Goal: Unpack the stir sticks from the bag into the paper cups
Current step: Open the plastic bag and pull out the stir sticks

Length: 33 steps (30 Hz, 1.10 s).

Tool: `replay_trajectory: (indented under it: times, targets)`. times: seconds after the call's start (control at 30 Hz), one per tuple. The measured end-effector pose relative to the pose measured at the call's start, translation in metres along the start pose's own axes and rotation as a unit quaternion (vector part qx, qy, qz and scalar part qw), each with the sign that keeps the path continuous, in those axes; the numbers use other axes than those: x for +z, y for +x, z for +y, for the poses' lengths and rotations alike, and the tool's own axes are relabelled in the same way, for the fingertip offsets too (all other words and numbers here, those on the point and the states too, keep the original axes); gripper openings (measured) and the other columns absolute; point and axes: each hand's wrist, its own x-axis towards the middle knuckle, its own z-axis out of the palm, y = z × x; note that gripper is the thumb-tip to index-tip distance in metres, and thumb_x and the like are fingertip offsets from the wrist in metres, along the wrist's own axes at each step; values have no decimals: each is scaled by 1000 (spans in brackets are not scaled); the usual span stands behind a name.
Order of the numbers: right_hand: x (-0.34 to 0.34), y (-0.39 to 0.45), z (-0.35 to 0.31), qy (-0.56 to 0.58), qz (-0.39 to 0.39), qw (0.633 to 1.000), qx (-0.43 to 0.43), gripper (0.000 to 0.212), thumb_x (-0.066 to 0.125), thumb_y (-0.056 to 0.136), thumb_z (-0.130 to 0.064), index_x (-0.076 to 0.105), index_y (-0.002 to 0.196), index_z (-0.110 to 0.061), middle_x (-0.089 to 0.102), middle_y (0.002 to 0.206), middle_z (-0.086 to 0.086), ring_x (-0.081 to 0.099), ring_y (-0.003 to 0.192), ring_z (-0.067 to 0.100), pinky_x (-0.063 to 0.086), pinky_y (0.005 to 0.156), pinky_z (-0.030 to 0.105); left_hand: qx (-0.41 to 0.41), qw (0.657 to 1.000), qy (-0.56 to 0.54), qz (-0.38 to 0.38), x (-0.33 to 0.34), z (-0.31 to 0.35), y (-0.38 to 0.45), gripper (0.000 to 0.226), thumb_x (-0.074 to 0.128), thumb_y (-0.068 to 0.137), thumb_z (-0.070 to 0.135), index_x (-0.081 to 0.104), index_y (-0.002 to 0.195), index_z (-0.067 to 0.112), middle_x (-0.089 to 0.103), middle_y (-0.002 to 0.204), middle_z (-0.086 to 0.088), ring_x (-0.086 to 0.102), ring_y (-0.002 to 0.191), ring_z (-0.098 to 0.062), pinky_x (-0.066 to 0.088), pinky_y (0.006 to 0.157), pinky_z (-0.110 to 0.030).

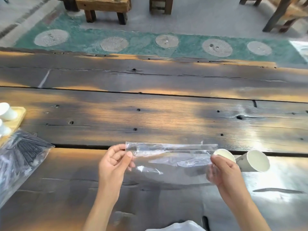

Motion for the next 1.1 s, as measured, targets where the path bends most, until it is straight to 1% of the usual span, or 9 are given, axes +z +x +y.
replay_trajectory:
  times: [0.1,0.23,0.4,0.53,0.63,0.77,0.87,0.97,1.1]
  targets:
    - [-2,-15,-8,-13,10,1000,-13,37,53,95,1,45,61,-11,38,52,-3,36,45,13,32,41,20,26,999,-18,-2,-2,9,-19,36,61,91,-5,55,116,21,68,69,-12,57,55,-19,47,50,-25]
    - [-5,-29,-17,-10,20,999,-43,32,50,96,1,48,65,-7,42,53,2,38,45,16,33,41,23,61,997,22,-45,-7,21,-36,28,63,91,-4,71,91,22,69,71,-11,61,61,-18,50,56,-25]
    - [-10,-43,-28,-44,28,996,-77,27,50,98,-3,55,71,-6,50,59,4,48,53,17,42,49,23,70,994,10,-78,-6,39,-47,20,70,82,6,74,98,18,74,80,-9,68,73,-17,54,69,-22]
    - [-13,-46,-35,-146,113,974,-128,10,61,92,-3,64,97,-12,65,91,6,59,83,23,49,71,32,90,992,31,-84,7,54,-59,16,67,87,-4,73,92,10,76,77,-9,70,72,-17,55,70,-22]
    - [-4,-59,-45,-297,162,908,-247,34,64,91,-8,59,119,-27,61,120,-2,58,107,15,46,89,30,111,987,55,-97,19,64,-69,11,67,89,3,73,89,13,76,76,-6,71,72,-16,55,70,-21]
    - [32,-87,-64,-362,-45,839,-404,11,68,91,-16,70,99,-24,69,103,-13,64,104,6,45,89,15,138,980,78,-117,31,73,-77,8,68,88,17,73,86,24,75,78,-1,70,76,-14,55,71,-22]
    - [60,-94,-64,-397,-174,774,-462,14,66,91,-27,74,95,-17,67,103,-12,64,103,11,47,87,22,164,975,80,-128,34,80,-79,10,66,88,16,72,84,23,71,78,-3,66,74,-17,53,71,-22]
    - [79,-96,-59,-383,-218,768,-464,11,68,91,-26,74,94,-18,63,106,-9,62,103,17,49,85,28,179,972,70,-138,35,86,-83,16,66,89,10,72,83,23,71,80,-2,65,73,-14,53,69,-22]
    - [89,-97,-56,-354,-209,774,-481,5,71,89,-19,73,91,-16,61,102,-8,62,97,19,50,80,32,172,974,45,-142,35,92,-84,10,65,87,16,73,82,21,70,80,-2,63,72,-9,52,67,-22]
